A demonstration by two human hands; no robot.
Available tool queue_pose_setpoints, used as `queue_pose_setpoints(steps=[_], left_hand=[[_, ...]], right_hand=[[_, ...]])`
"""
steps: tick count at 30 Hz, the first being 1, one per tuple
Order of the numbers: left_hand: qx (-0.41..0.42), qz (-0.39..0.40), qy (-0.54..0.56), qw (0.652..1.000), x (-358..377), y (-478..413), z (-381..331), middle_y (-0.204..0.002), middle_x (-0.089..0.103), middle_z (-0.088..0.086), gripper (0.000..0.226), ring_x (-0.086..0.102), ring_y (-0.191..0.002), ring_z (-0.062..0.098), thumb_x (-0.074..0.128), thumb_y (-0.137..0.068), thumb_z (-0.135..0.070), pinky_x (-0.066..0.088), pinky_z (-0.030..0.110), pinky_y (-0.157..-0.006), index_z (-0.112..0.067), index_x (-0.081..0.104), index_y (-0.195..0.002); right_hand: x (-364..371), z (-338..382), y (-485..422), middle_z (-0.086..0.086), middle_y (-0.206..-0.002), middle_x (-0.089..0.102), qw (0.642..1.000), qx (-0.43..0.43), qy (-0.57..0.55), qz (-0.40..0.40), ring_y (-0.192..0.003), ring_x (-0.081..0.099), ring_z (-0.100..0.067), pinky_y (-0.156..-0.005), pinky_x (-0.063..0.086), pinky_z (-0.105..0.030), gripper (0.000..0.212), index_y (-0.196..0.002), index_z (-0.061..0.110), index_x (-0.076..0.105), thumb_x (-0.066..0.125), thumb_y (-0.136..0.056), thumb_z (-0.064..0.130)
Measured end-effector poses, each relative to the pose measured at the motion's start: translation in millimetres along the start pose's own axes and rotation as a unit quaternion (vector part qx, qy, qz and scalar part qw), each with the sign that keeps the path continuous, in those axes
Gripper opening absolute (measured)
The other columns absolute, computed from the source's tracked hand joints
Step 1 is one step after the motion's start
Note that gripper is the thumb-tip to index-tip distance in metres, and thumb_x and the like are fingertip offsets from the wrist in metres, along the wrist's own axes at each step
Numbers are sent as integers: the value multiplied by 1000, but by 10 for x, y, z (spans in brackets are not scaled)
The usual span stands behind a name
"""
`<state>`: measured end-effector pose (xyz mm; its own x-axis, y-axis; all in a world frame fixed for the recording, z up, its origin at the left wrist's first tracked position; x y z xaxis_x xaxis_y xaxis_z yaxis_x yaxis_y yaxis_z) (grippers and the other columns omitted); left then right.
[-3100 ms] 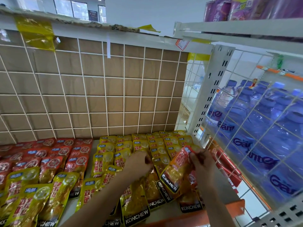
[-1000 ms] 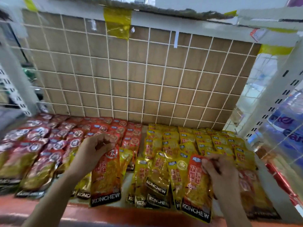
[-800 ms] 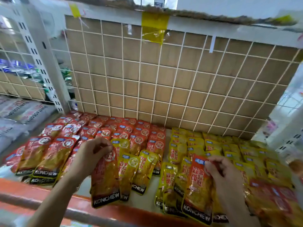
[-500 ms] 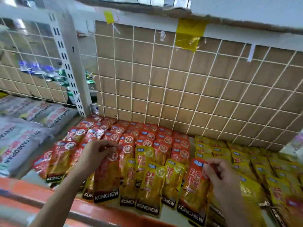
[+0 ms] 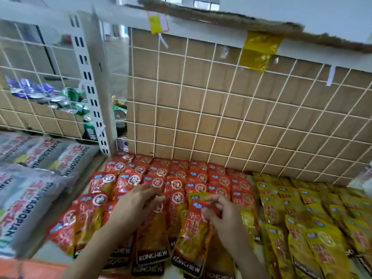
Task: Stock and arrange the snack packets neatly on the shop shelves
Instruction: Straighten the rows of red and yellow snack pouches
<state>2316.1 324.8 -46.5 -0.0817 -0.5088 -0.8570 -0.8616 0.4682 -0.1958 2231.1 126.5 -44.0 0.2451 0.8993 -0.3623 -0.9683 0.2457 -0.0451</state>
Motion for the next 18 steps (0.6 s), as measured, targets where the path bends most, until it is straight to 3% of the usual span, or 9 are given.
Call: queue_pose_setpoints(steps=[4, 8, 10, 12, 14, 16, 18], left_hand=[[50, 24, -36, 998, 107, 117, 4, -117, 52, -16, 68, 48, -108, 9, 26, -78, -74, 39, 28, -92, -32, 59, -121], [79, 3, -51, 996, 150, 155, 49, -108, 59, -15, 49, 58, -99, 13, 32, -89, -61, 43, 29, -82, -34, 60, -117], [83, 6, -25, 996, 147, 147, 21, -110, 58, -16, 59, 55, -103, 12, 18, -91, -65, 39, 26, -85, -33, 61, -118], [75, 17, 8, 997, 149, 150, 41, -115, 54, -18, 76, 47, -110, 6, 5, -85, -75, 31, 23, -90, -34, 57, -123], [86, 16, -3, 996, 123, 167, 14, -116, 51, -20, 73, 42, -110, 1, 16, -80, -80, 29, 21, -90, -37, 53, -125], [105, 24, -35, 994, 146, 199, -17, -111, 54, -21, 62, 48, -103, 3, 37, -77, -76, 34, 22, -87, -36, 56, -121], [109, 25, -61, 992, 164, 201, -18, -108, 56, -21, 59, 55, -98, 5, 44, -71, -70, 40, 24, -82, -36, 58, -117]], right_hand=[[369, 72, -14, 9, -82, 65, 998, -8, 57, 18, -79, 61, 0, -70, 46, -14, 18, -84, 37, 58, 65, -86, 20], [632, 195, 7, 20, -79, 61, 989, -67, 133, -5, -83, 58, 4, -70, 45, -10, 13, -82, 32, 58, 67, -84, 23], [734, 242, 3, 22, -82, 58, 979, -94, 180, -16, -82, 57, 2, -73, 44, -10, 4, -88, 27, 61, 65, -86, 26], [805, 284, -8, 16, -89, 59, 965, -120, 231, -32, -85, 51, 2, -74, 39, -8, 9, -94, 22, 64, 63, -87, 27], [846, 301, -21, 14, -95, 58, 952, -141, 268, -45, -91, 45, 1, -76, 31, -5, 14, -98, 21, 65, 63, -86, 26], [852, 280, -23, 16, -99, 55, 949, -136, 281, -40, -97, 44, 0, -81, 28, -5, 19, -104, 23, 64, 62, -86, 28], [779, 272, -16, 17, -103, 53, 950, -134, 277, -48, -102, 43, 0, -86, 27, -5, 22, -109, 24, 63, 60, -88, 27]])
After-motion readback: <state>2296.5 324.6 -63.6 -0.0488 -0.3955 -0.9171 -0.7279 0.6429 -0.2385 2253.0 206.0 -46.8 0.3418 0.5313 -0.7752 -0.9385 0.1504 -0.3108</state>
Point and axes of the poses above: each hand's wrist, its own y-axis away from the middle knuckle, its own x-axis out of the palm, z = x × y, the point moved 9 cm from there along -y, towards the middle knuckle
